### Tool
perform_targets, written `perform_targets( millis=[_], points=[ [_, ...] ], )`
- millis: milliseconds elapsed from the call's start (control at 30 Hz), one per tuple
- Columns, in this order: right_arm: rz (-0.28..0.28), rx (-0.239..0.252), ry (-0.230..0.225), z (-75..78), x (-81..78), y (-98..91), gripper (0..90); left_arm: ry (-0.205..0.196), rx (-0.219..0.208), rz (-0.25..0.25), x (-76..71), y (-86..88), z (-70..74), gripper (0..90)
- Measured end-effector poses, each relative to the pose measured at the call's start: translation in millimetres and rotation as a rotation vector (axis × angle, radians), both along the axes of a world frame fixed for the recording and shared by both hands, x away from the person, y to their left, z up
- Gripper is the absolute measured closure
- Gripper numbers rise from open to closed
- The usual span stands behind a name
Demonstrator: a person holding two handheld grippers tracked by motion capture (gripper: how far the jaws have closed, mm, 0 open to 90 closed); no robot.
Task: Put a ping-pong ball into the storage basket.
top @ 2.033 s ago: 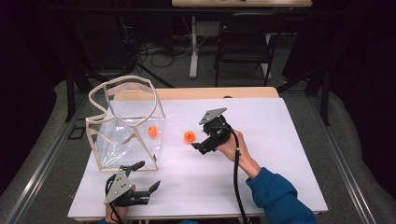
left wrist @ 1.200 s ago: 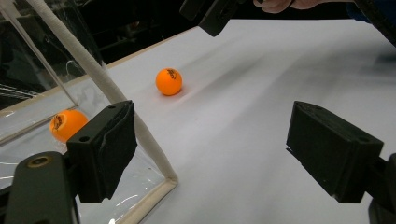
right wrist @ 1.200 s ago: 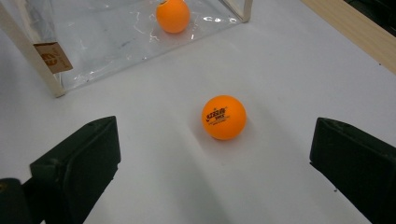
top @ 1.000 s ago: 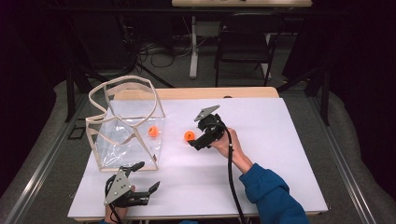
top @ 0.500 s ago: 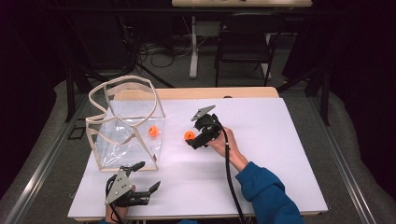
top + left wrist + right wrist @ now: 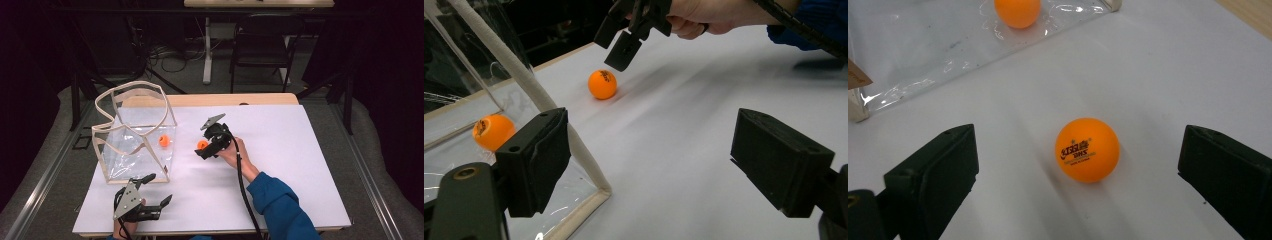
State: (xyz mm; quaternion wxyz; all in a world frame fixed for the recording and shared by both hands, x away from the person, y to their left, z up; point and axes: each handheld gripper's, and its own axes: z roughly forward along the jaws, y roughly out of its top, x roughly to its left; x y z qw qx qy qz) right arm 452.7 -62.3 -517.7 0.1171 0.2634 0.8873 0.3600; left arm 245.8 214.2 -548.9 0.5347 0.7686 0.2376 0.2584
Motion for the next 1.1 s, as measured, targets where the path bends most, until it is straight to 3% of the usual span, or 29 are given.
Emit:
perform_targets(
  millis=[533,800,900,1100],
  points=[
    [-0.017,-0.004,0.049,-13.8,13.0,3.9,0.1,0.003,0.003,-0.004,0.1,-1.8,-0.5,15.7],
    [-0.018,-0.002,0.043,-16.7,13.3,7.1,1.9,0.003,-0.001,-0.005,-0.3,-2.1,-0.3,15.7],
    [-0.022,-0.002,0.058,-19.4,13.1,8.0,12.1,0.005,-0.002,-0.005,-0.2,-2.4,-0.4,15.7],
    [-0.033,-0.019,0.056,-23.1,13.6,9.2,20.4,0.004,-0.003,-0.006,-0.4,-2.2,-0.3,15.7]
  ],
)
